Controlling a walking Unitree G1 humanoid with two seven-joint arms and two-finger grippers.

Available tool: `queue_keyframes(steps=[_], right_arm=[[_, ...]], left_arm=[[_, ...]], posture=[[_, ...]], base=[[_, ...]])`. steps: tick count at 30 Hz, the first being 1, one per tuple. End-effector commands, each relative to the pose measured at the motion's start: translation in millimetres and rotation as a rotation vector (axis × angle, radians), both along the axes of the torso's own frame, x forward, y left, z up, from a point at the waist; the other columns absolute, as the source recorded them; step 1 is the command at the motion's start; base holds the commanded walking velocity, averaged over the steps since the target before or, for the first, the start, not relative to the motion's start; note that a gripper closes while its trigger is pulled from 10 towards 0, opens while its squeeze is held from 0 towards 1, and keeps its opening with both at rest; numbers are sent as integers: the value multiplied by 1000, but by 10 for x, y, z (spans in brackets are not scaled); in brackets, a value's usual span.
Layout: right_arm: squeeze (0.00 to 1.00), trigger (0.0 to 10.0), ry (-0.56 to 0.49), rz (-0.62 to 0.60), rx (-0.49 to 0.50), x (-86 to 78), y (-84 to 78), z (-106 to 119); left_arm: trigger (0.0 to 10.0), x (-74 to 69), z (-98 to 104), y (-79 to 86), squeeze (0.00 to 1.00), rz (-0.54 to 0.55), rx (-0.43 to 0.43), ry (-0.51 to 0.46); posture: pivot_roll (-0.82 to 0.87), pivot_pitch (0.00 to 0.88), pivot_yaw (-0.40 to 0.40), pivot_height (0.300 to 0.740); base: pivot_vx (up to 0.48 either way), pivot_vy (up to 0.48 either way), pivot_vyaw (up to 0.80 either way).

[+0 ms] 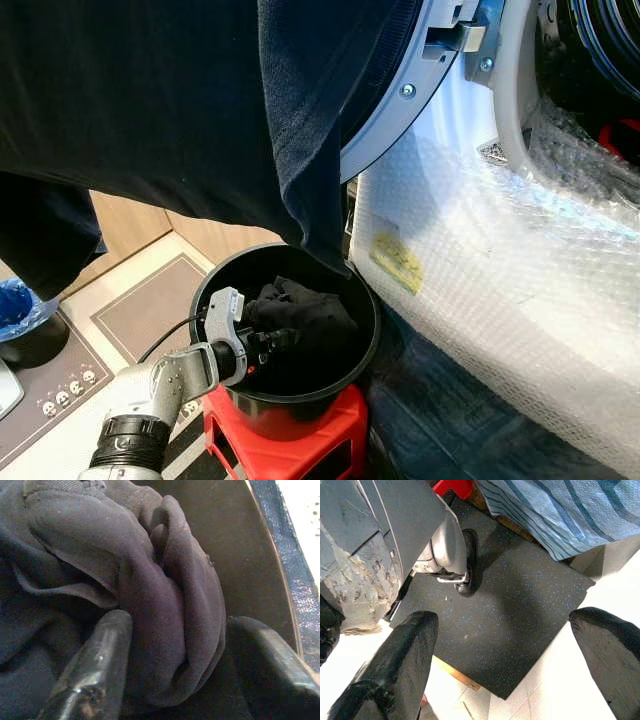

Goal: Clothes washing

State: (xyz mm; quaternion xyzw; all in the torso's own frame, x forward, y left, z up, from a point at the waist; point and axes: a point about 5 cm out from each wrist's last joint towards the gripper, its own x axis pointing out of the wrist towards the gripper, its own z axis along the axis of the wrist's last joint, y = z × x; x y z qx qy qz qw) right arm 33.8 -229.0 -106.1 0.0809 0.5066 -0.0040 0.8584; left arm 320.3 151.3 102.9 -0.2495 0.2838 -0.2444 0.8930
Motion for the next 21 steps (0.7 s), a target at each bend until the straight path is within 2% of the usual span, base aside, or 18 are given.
queue_keyframes(steps=[1, 10, 21], right_arm=[[0, 10000, 40, 4, -4, -107, -15, -12], [0, 10000, 42, 11, -7, -110, -35, -7], [0, 10000, 38, 6, -31, -169, -217, 49]], left_arm=[[0, -73, -123, 10, 0, 3, 0, 57], [0, -96, -80, 51, 0, 4, -26, 42], [0, -148, -4, 0, 0, -87, -36, -13]], posture=[[-127, 215, -66, 740], [-129, 221, -75, 740], [-185, 232, -124, 740]], base=[[0, 0, 0], [0, 0, 0], [0, 0, 0]])
